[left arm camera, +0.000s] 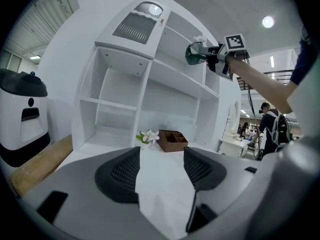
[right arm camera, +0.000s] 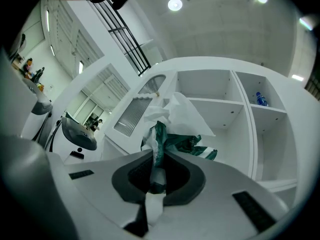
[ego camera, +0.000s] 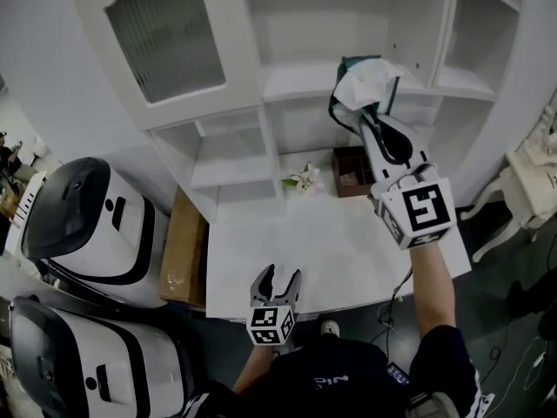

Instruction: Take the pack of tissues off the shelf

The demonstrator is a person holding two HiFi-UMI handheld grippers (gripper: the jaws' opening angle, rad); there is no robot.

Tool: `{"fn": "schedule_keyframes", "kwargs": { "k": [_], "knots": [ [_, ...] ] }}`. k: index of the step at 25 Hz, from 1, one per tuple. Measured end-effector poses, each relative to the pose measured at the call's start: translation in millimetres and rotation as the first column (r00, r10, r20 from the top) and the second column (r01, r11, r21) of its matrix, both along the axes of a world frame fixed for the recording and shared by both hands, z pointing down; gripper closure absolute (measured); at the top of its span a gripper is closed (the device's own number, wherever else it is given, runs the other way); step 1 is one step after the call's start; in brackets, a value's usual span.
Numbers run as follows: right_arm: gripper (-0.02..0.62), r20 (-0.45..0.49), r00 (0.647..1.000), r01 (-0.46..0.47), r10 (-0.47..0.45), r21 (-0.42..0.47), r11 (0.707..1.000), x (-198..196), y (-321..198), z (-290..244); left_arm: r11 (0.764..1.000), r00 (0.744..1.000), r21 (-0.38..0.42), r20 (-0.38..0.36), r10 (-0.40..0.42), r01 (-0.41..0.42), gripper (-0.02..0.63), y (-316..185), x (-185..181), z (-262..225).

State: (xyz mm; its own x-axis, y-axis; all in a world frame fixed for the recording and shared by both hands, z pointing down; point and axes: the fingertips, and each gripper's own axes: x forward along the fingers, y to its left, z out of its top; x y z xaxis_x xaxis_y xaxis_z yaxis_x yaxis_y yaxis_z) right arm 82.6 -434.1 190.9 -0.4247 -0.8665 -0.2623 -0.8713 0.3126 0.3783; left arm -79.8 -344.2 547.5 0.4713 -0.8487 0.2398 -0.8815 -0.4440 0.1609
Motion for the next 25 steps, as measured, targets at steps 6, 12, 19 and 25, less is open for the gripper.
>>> {"fn": "schedule_keyframes", "kwargs": {
  "k": [6, 12, 19, 25],
  "knots": [
    [0.578, 0.011, 1.0, -0.008, 0.008, -0.011, 1.0, -1.7, 28.0, 20.4, 0.999, 0.999, 0.003, 0.001, 0.039, -0.039, 0.331, 6.8, 3.4, 0.9],
    [0.578, 0.028, 0.999, -0.026, 0.027, -0.044, 0.999, -1.5, 51.2, 49.8, 0.998, 0.998, -0.002, 0.004, 0.068, -0.068, 0.331, 17.6, 2.5, 4.9],
    [0.578, 0.033, 0.999, -0.037, 0.038, -0.046, 0.998, -13.7, 78.7, 74.8, 0.995, 0.995, -0.007, 0.002, 0.1, -0.1, 0.331, 30.2, 4.6, 8.9],
    [0.577, 0.052, 0.995, -0.076, 0.081, -0.085, 0.993, -11.6, 95.4, 115.6, 0.993, 0.993, -0.011, -0.01, 0.115, -0.115, 0.331, 39.9, 6.0, 13.0]
  ]
}}
